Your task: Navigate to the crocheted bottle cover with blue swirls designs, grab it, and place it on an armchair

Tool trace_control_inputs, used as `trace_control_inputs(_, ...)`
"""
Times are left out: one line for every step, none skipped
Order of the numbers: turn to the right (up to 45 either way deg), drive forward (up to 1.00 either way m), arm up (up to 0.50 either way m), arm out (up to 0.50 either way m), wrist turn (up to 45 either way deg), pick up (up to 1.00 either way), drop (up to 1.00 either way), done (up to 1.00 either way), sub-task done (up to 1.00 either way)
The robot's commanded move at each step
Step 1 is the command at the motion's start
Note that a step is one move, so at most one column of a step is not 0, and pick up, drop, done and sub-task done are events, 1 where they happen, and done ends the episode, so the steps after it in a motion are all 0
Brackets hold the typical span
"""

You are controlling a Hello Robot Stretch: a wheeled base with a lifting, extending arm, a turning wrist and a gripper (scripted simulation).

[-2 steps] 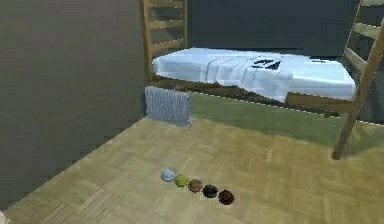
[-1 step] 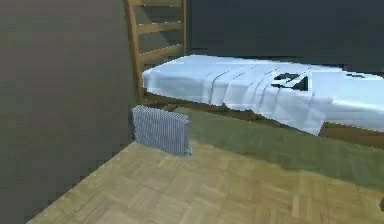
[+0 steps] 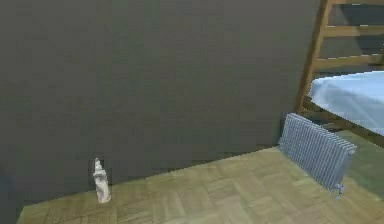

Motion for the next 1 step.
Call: trace_control_inputs(-45.0,0.00,0.00,0.00,0.0,0.00,0.00,0.00,0.00)
